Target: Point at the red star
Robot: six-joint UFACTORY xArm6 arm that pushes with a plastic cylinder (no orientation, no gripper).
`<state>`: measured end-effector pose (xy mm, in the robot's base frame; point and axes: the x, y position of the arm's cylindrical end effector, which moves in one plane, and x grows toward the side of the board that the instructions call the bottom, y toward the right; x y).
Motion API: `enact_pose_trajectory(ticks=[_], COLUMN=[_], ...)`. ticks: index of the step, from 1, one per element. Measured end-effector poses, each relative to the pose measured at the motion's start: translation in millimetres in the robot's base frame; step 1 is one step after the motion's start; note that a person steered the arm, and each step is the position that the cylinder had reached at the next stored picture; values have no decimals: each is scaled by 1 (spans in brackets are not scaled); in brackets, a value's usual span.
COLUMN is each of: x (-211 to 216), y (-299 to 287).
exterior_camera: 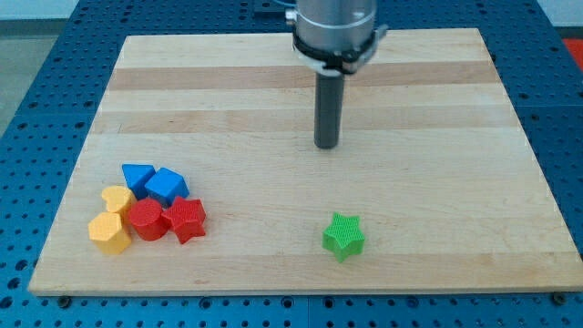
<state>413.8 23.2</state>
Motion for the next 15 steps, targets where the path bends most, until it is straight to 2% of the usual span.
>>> enact_pose_trajectory(ticks=[3,4,7,10,15], x=[-120,-148,-213,-210,-100], y=[-73,-77,-21,9,-2])
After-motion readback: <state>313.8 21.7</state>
